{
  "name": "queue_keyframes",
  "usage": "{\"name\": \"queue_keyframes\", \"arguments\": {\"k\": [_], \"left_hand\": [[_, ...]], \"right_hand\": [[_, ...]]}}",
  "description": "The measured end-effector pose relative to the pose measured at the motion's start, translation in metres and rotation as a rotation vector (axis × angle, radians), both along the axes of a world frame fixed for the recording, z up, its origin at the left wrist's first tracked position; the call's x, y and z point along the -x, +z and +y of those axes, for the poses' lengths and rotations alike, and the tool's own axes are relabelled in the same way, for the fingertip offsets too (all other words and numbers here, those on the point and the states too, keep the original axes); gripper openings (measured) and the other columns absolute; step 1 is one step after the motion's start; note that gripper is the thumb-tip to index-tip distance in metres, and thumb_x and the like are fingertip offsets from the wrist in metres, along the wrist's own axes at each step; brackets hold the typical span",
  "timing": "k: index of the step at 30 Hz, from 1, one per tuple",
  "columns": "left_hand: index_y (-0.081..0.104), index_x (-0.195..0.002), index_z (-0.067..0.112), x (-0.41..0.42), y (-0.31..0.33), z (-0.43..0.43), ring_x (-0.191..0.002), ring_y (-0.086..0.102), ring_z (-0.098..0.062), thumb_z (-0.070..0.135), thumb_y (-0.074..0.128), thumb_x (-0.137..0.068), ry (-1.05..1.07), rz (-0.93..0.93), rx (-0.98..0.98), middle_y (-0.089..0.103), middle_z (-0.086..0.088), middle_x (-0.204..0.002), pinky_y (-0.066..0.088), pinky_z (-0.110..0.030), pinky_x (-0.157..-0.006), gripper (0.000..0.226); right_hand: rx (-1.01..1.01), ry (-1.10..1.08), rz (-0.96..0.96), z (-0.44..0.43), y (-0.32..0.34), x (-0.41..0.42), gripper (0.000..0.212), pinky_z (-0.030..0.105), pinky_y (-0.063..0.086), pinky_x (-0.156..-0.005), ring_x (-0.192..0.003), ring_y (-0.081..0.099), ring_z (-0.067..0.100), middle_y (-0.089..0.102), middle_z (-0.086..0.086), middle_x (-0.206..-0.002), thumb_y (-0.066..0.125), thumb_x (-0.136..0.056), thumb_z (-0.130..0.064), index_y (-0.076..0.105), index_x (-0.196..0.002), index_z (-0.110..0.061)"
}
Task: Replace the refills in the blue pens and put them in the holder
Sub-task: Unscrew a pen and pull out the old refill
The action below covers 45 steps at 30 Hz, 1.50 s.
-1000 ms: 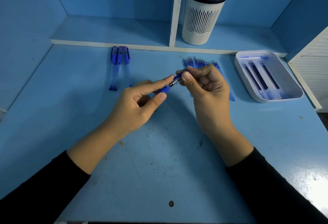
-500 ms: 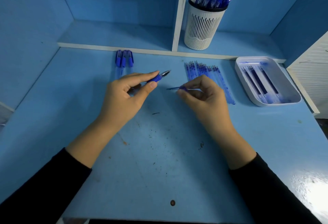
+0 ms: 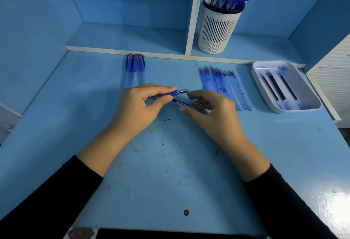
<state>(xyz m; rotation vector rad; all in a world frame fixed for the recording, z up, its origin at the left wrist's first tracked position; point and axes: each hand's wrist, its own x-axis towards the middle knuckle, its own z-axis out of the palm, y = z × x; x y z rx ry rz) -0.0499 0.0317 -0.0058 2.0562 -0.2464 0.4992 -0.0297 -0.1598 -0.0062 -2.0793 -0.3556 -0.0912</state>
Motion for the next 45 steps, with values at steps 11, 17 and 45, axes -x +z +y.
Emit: {"name": "queue_keyframes", "arguments": {"k": [11, 17, 45], "left_hand": [[0.075, -0.107, 0.014, -0.0002, -0.0039, -0.0007, -0.092, 0.068, -0.003, 0.004, 0.073, -0.085, -0.088, -0.036, -0.09, 0.072, 0.01, -0.099, 0.052, -0.016, -0.085, 0.024], [0.073, -0.108, 0.019, -0.0002, -0.0037, -0.0009, -0.086, 0.069, -0.011, 0.006, 0.07, -0.088, -0.104, -0.011, -0.046, 0.074, 0.008, -0.096, 0.055, -0.026, -0.078, 0.024], [0.075, -0.104, 0.019, -0.0007, -0.0072, 0.0013, -0.084, 0.067, -0.01, 0.016, 0.07, -0.088, -0.116, -0.026, -0.077, 0.072, 0.01, -0.093, 0.055, -0.033, -0.073, 0.018]], "right_hand": [[-0.213, 0.097, -0.012, 0.0004, 0.0061, 0.0026, 0.002, 0.02, 0.049, -0.067, -0.069, 0.065, 0.01, 0.069, -0.001, -0.073, 0.069, -0.087, -0.008, 0.069, -0.086, -0.01], [-0.211, 0.159, -0.159, -0.0027, 0.003, 0.0011, 0.015, 0.035, 0.055, -0.081, -0.083, 0.066, 0.019, 0.068, 0.002, -0.089, 0.07, -0.084, 0.0, 0.069, -0.097, -0.009], [-0.348, 0.174, 0.122, -0.0043, 0.0048, 0.0007, 0.017, 0.023, 0.052, -0.08, -0.086, 0.068, 0.017, 0.07, 0.007, -0.092, 0.072, -0.083, 0.0, 0.067, -0.098, -0.007]]}}
